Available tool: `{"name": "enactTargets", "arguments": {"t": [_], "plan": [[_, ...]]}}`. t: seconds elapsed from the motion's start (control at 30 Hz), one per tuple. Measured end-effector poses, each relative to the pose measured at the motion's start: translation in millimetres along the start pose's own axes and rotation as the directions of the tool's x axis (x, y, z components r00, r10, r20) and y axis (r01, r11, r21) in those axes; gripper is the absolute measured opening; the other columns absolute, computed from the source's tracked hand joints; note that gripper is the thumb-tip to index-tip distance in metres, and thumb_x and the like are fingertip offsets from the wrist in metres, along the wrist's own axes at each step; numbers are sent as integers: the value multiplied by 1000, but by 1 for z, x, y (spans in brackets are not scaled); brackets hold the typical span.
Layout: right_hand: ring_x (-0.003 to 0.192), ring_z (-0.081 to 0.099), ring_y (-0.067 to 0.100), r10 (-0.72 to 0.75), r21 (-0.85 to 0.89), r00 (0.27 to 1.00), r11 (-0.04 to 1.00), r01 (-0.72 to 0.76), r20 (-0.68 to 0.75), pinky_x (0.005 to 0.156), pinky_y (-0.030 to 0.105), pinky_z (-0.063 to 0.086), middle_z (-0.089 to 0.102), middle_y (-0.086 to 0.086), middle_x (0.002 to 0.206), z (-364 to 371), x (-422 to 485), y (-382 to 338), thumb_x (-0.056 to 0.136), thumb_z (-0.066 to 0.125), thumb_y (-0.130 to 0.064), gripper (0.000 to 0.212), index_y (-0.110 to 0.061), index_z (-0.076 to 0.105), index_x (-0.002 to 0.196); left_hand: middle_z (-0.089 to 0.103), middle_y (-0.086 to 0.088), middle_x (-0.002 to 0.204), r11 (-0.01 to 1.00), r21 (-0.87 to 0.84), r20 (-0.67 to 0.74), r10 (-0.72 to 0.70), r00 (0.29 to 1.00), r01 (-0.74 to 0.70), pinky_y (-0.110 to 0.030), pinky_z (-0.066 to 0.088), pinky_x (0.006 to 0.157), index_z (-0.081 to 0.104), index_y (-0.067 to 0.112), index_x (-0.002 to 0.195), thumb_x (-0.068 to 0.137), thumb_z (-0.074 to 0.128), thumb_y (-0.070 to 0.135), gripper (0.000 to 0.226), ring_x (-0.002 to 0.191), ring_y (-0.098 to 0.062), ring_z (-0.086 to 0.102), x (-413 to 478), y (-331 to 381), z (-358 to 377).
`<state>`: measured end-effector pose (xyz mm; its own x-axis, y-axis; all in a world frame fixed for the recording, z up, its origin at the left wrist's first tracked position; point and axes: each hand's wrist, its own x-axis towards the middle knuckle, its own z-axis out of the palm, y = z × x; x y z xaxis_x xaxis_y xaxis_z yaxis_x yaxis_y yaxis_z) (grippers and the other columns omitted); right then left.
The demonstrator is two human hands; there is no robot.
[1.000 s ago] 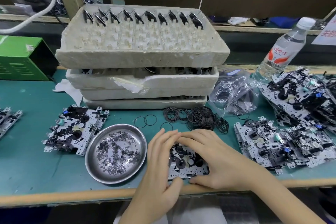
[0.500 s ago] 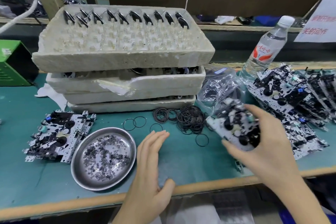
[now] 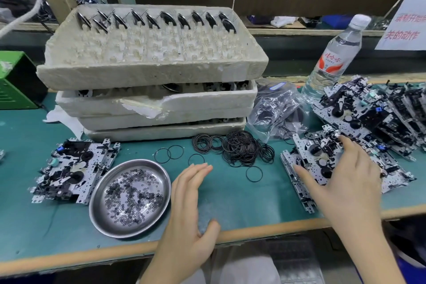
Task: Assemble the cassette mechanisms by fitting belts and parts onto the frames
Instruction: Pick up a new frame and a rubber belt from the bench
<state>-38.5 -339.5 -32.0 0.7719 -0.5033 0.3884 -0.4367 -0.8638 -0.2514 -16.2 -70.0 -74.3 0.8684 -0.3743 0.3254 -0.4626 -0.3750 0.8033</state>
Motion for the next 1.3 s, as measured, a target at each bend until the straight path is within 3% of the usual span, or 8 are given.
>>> {"name": "enactTargets", "arguments": {"t": [0.2, 0.43, 0.53, 0.7, 0.83, 0.97, 1.13, 1.3], "plan": [[135, 31, 48, -214, 22, 963, 975, 221, -161, 113, 57, 23, 39, 28, 144, 3, -13, -9, 84, 63, -49, 77, 2, 44, 139, 35, 9, 152, 1000, -2, -3, 3, 1000, -3, -22, 19, 118, 34, 31, 148, 68, 61, 0, 90, 147, -25, 29, 0, -1, 1], [88, 65, 35, -751, -112, 660, 655, 747, 9, 87, 46, 53, 68, 10, 86, 35, -30, -44, 74, 79, -3, 14, -3, 75, 87, 37, 11, 150, 1000, -13, 9, 6, 1000, -6, -21, 20, 118, 38, 28, 146, 76, 56, 15, 73, 147, -23, 29, 0, 3, -2], [71, 62, 31, -777, -200, 629, 620, 759, -20, 81, 43, 52, 62, 9, 71, 42, -27, -50, 77, 64, 6, 13, -5, 70, 73, 42, 12, 148, 1000, -11, 25, 15, 1000, -15, -25, 24, 118, 40, 25, 145, 84, 61, 13, 66, 145, -21, 33, -3, 4, -17], [74, 58, 32, -672, -58, 739, 741, 669, -52, 71, 41, 44, 59, 7, 79, 46, -31, -57, 83, 59, -3, 10, -9, 66, 83, 55, 9, 130, 951, 302, -103, 100, 990, -65, -19, 26, 111, 55, 20, 135, 91, 56, 28, 45, 126, -16, 46, 1, -2, -78], [79, 54, 31, -638, 111, 770, 764, 636, -26, 70, 41, 42, 55, 6, 87, 46, -41, -61, 86, 53, -6, 9, -10, 60, 90, 61, -10, 109, 723, 677, -281, 79, 956, 139, -34, 36, 98, 68, 5, 115, 91, 52, 37, 43, 104, -32, 49, 15, -27, -129], [83, 50, 26, -648, 187, 759, 755, 628, 68, 74, 38, 34, 51, -1, 91, 46, -46, -61, 93, 39, -17, 17, -16, 55, 90, 58, -23, 104, 514, 789, -400, 14, 916, 336, -52, 38, 77, 67, 0, 100, 90, 52, 44, 48, 93, -41, 47, 26, -51, -158], [89, 47, 23, -639, 264, 754, 761, 592, 152, 78, 35, 30, 47, -5, 93, 42, -46, -62, 91, 36, -22, 17, -19, 52, 88, 57, -19, 94, 481, 843, -300, 47, 953, 242, -50, 41, 70, 65, 3, 69, 89, 48, 49, 53, 88, -38, 46, 32, -66, -169], [93, 43, 18, -626, 351, 748, 766, 538, 221, 80, 35, 28, 44, -7, 94, 39, -45, -60, 84, 37, -22, 9, -21, 46, 81, 62, -21, 86, 358, 929, -156, 161, 975, 89, -49, 44, 60, 68, -3, 72, 94, 52, 23, 38, 78, -39, 52, 36, -72, -167]]}}
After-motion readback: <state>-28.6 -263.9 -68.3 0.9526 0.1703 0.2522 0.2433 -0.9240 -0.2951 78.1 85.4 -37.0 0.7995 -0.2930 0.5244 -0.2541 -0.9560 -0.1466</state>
